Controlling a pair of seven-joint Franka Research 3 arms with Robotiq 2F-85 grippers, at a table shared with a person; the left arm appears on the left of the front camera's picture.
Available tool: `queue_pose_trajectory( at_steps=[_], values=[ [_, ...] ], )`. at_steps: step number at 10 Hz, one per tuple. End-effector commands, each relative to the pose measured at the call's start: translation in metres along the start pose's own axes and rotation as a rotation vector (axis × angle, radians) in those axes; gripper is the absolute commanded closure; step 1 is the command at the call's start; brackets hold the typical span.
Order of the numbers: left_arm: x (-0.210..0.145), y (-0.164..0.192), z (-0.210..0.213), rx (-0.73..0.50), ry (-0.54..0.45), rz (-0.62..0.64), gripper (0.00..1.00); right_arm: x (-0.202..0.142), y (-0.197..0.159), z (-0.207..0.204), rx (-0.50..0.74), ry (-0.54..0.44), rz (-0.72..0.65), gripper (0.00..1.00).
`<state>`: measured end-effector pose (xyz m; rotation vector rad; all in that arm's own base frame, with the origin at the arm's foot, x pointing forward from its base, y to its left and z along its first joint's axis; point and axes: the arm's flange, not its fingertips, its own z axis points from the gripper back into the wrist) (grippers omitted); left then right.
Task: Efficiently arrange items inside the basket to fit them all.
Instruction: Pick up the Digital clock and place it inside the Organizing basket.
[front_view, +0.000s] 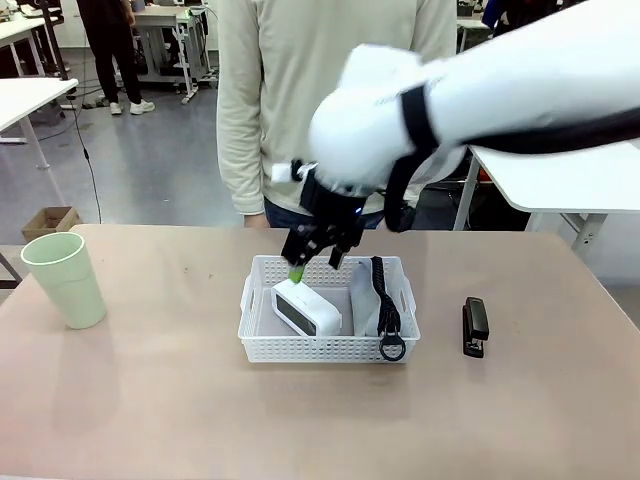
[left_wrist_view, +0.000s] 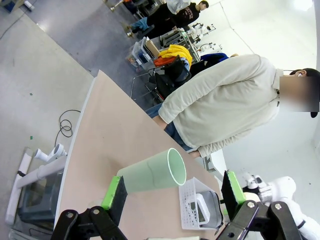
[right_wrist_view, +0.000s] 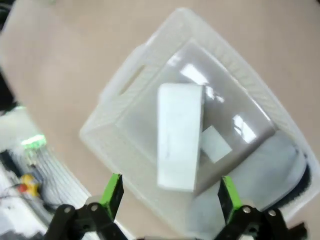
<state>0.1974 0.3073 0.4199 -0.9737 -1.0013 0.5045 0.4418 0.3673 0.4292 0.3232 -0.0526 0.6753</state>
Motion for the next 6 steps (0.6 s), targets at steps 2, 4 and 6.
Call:
queue_pose_trajectory(
  at_steps=[2, 4, 6],
  values=[
    [0.000, 0.000, -0.002, -0.021, -0.021, -0.025, 0.00, -0.116, -0.058, 0.108, 0.439, -0.060, -0.150, 0.00],
    [0.000, 0.000, -0.002, -0.021, -0.021, -0.025, 0.00, -0.194, -0.102, 0.142, 0.658, -0.172, -0.178, 0.00],
    [0.000, 0.000, -0.002, -0.021, -0.021, -0.025, 0.00, -0.270, -0.139, 0.143, 0.849, -0.290, -0.120, 0.00]
  ],
)
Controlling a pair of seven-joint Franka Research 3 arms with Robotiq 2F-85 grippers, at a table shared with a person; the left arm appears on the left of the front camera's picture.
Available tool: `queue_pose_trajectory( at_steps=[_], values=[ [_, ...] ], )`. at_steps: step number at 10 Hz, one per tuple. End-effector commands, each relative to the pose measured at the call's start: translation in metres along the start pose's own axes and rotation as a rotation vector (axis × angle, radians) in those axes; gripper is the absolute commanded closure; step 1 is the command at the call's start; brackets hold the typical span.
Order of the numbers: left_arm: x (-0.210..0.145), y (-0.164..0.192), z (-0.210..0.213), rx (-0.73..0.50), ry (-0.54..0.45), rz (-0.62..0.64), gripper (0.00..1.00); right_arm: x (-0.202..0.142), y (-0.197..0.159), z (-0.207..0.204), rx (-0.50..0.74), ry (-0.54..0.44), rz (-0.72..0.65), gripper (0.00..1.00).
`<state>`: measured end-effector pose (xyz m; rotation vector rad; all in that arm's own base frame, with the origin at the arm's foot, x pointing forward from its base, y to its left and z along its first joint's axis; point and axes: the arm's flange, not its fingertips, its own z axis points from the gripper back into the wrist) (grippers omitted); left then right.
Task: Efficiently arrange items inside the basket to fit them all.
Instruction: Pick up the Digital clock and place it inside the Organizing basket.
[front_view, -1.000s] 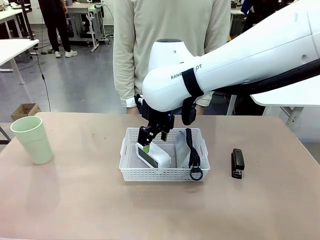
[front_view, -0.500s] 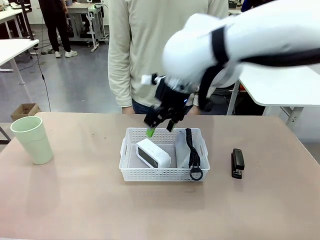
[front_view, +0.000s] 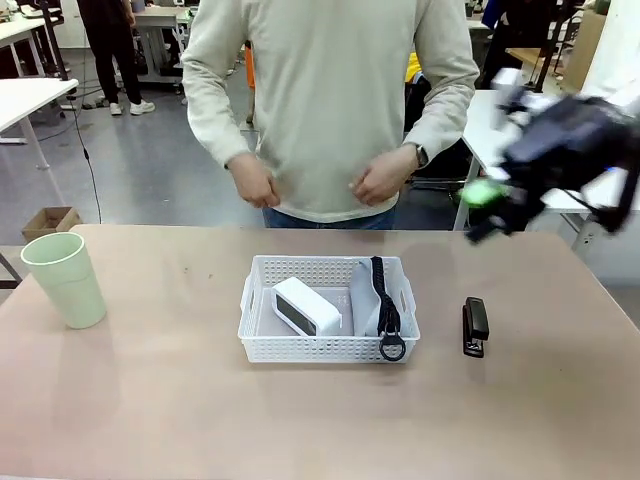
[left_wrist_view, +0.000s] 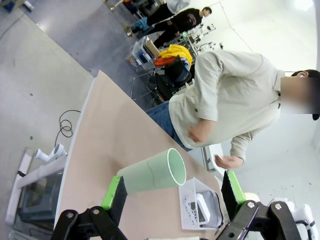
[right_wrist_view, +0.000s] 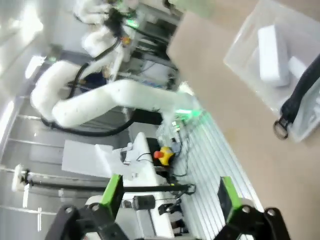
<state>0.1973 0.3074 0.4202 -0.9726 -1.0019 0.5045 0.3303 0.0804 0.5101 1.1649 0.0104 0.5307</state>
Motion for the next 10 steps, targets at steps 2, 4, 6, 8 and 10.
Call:
queue_pose_trajectory(
  at_steps=[2, 4, 6, 8, 10],
  values=[
    [-0.001, 0.000, -0.003, -0.022, -0.021, -0.024, 0.00, -0.094, -0.062, 0.033, 0.171, -0.191, -0.002, 0.00],
    [-0.001, 0.000, -0.003, -0.022, -0.021, -0.024, 0.00, -0.158, -0.086, 0.039, 0.203, -0.349, -0.042, 0.00],
    [-0.001, 0.000, -0.003, -0.022, -0.021, -0.024, 0.00, -0.198, -0.104, 0.034, 0.235, -0.502, 0.022, 0.00],
    [-0.001, 0.000, -0.003, -0.022, -0.021, -0.024, 0.00, -0.207, -0.138, 0.024, 0.343, -0.635, -0.142, 0.00],
    [-0.001, 0.000, -0.003, -0.022, -0.021, -0.024, 0.00, -0.175, -0.138, 0.119, 0.262, -0.557, -0.099, 0.00]
  ],
)
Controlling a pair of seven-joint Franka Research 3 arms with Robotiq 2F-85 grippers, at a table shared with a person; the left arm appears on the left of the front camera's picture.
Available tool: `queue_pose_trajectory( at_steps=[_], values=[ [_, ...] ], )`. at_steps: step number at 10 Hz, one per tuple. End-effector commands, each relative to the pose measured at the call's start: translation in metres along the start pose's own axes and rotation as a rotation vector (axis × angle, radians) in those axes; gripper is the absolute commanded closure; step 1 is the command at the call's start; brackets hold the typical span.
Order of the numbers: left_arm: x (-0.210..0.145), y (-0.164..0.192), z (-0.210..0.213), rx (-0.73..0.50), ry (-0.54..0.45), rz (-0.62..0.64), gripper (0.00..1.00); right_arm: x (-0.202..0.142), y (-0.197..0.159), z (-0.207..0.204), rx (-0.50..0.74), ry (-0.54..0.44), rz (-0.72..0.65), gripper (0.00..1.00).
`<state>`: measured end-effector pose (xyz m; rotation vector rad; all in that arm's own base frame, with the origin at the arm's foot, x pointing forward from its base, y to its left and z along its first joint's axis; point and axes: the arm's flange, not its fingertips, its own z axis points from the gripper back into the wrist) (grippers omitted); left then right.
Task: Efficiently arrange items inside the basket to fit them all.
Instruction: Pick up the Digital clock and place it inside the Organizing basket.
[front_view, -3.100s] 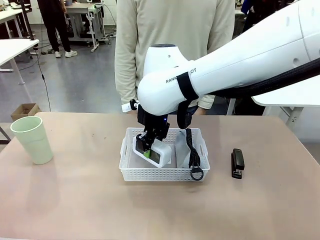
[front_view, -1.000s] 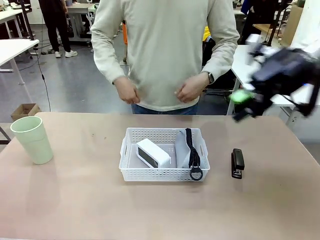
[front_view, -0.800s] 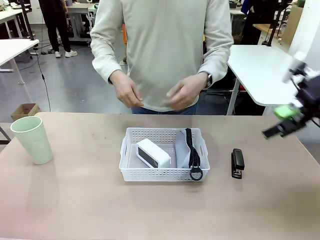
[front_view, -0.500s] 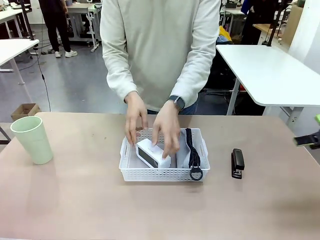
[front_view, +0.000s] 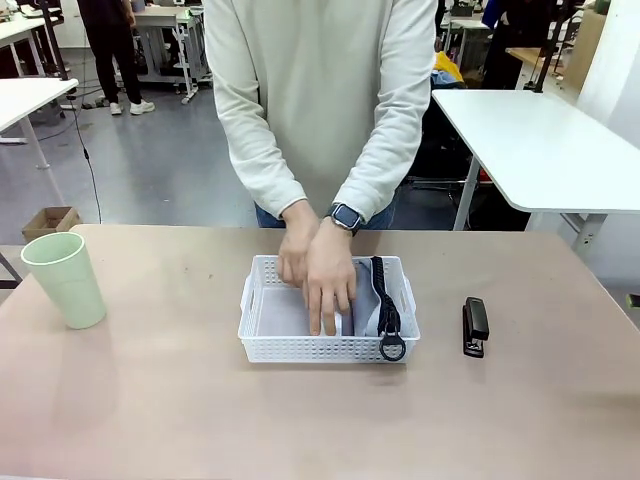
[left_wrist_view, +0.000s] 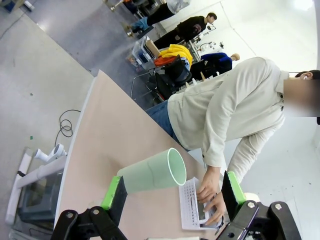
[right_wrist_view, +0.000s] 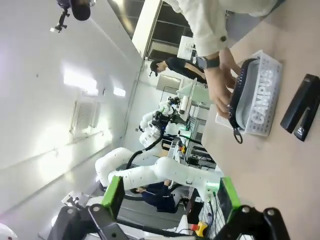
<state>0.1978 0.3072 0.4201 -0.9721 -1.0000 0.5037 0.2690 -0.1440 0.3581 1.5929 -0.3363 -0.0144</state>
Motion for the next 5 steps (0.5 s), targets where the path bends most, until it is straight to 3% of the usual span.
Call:
queue_pose_trajectory(
  at_steps=[1, 5],
  values=[
    [-0.0007, 0.0001, -0.0020, -0.022, -0.023, -0.024, 0.00, -0.0010, 0.0340, -0.0113, -0.044, 0.073, 0.090, 0.00],
    [-0.0007, 0.0001, -0.0020, -0.022, -0.023, -0.024, 0.00, -0.0010, 0.0340, -0.0113, -0.044, 0.073, 0.090, 0.00]
  ],
)
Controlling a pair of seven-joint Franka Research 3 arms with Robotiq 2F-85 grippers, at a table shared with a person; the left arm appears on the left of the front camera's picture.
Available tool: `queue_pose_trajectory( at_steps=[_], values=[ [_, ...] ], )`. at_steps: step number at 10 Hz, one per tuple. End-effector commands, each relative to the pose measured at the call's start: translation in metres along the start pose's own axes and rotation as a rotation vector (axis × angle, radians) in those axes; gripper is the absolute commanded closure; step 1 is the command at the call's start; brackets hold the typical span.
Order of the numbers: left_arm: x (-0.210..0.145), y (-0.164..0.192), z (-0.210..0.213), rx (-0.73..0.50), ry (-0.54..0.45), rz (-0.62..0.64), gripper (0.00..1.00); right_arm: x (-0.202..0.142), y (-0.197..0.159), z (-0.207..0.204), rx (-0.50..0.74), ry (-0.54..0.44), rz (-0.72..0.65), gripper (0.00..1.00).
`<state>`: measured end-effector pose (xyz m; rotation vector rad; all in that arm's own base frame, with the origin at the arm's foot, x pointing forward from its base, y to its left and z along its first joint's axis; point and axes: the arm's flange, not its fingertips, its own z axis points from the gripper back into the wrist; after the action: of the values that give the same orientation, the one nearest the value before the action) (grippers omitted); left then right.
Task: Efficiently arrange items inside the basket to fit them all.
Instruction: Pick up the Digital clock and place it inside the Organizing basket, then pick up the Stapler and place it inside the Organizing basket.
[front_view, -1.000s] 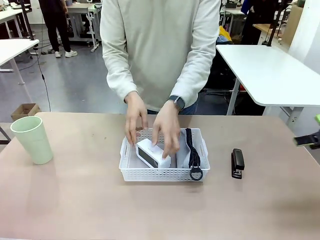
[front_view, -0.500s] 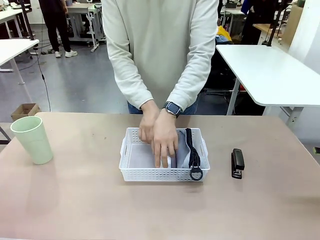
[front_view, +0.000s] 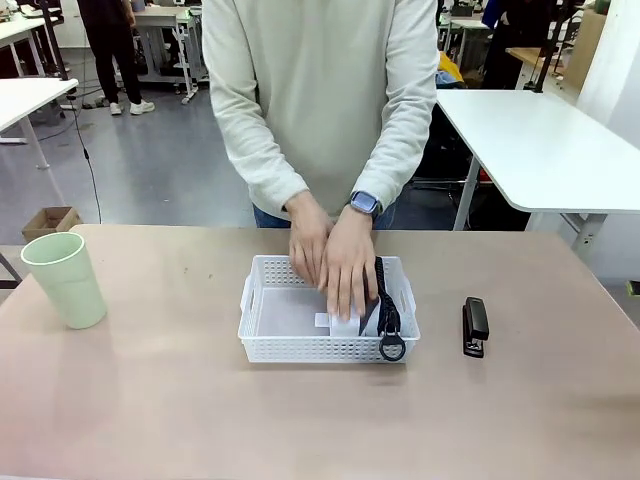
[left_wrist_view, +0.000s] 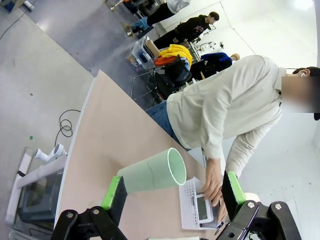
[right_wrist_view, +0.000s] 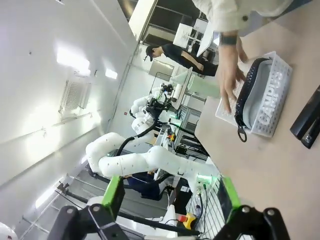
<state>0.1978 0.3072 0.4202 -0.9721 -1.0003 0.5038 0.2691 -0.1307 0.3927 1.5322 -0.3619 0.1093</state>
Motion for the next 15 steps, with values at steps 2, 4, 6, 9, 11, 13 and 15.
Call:
queue_pose_trajectory(
  at_steps=[2, 4, 6, 9, 11, 13, 15],
  values=[
    [-0.001, 0.000, -0.002, -0.022, -0.022, -0.024, 0.00, -0.005, 0.001, 0.003, -0.004, 0.006, -0.011, 0.00],
    [-0.001, 0.000, -0.002, -0.022, -0.022, -0.024, 0.00, -0.005, 0.001, 0.003, -0.004, 0.006, -0.011, 0.00],
    [-0.001, 0.000, -0.002, -0.022, -0.022, -0.024, 0.00, -0.005, 0.001, 0.003, -0.004, 0.006, -0.011, 0.00],
    [-0.001, 0.000, -0.002, -0.022, -0.022, -0.024, 0.00, -0.005, 0.001, 0.003, -0.004, 0.006, -0.011, 0.00],
    [-0.001, 0.000, -0.002, -0.022, -0.022, -0.024, 0.00, -0.005, 0.001, 0.003, -0.004, 0.006, -0.011, 0.00],
    [-0.001, 0.000, -0.002, -0.022, -0.022, -0.024, 0.00, 0.009, 0.010, -0.036, -0.260, 0.046, -0.066, 0.00],
    [-0.001, 0.000, -0.002, -0.022, -0.022, -0.024, 0.00, 0.036, 0.042, -0.117, -0.560, 0.207, -0.055, 0.00]
  ],
)
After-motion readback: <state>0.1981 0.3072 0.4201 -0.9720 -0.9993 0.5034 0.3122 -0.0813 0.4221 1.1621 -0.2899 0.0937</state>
